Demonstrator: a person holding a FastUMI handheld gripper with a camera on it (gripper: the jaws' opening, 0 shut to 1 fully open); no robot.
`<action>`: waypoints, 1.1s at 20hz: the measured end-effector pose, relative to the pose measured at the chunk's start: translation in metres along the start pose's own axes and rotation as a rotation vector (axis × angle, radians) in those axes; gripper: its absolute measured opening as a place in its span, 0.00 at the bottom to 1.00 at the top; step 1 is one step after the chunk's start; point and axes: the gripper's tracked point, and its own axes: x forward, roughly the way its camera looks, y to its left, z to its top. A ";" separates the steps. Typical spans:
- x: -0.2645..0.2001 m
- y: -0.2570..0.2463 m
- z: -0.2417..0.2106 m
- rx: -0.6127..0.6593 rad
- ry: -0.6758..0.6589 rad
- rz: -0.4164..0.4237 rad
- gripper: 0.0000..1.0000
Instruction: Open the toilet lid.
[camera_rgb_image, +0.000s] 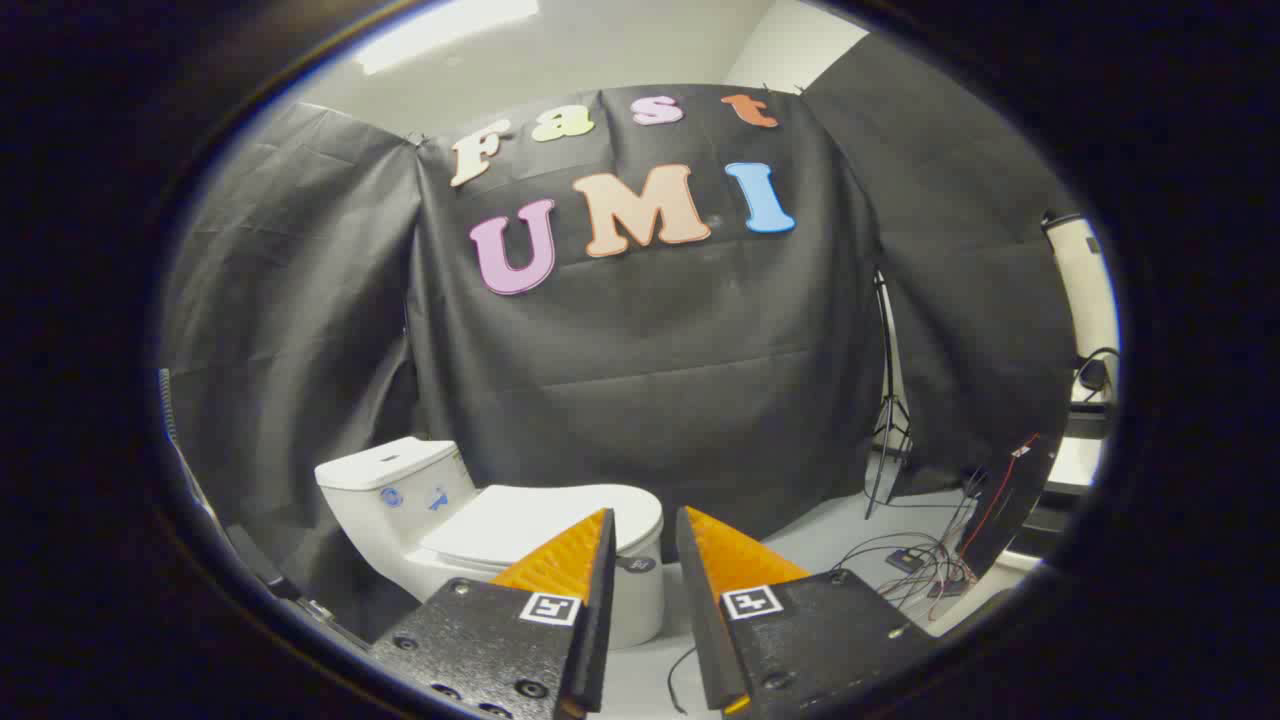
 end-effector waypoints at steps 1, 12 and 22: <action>0.000 -0.001 -0.001 0.004 0.002 -0.002 0.37; -0.001 -0.005 -0.009 0.054 0.011 -0.015 0.37; 0.002 -0.018 -0.004 0.145 -0.048 -0.054 0.38</action>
